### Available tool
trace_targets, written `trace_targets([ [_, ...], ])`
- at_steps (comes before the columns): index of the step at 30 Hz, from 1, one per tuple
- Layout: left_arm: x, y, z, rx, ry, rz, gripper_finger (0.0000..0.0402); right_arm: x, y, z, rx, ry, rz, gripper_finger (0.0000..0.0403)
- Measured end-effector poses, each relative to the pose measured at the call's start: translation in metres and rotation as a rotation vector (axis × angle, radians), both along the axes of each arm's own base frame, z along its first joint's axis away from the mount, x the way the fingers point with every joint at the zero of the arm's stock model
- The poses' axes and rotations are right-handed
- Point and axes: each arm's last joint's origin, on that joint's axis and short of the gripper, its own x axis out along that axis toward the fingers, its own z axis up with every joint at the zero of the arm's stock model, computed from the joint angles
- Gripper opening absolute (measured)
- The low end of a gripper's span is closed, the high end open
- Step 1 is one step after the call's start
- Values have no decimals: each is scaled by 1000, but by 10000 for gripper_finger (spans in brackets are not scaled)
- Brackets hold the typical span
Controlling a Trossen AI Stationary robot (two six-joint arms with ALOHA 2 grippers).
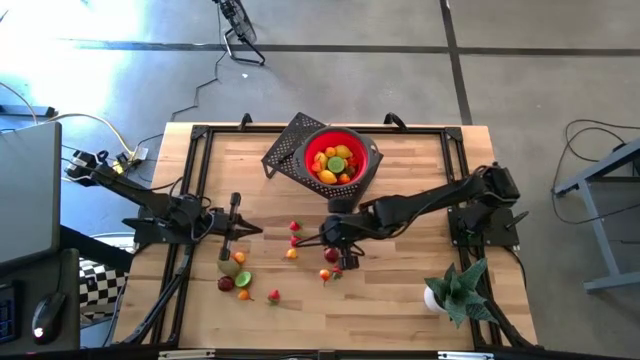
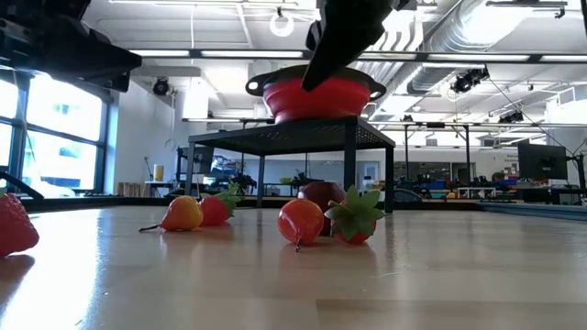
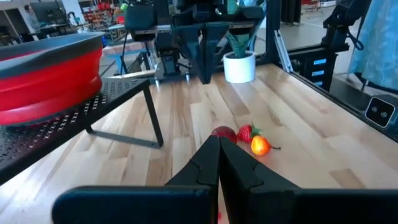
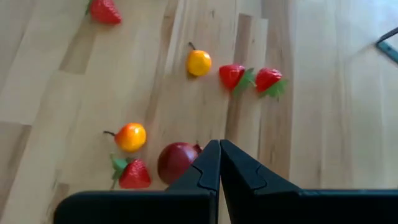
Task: Pick & Place Fruit
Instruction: Put the pomegranate into the strainer bowl on the shelf
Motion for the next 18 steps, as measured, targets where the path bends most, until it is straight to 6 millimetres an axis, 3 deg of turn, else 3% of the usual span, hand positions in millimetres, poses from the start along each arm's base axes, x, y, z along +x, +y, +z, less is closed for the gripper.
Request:
trace_targets([
  [7,0,0,0,-1,0,0,0,12,5,-6,46,48,40,3],
  [18,0,0,0,-2,0,0,0,20,8,-3,119,-32,51,4],
])
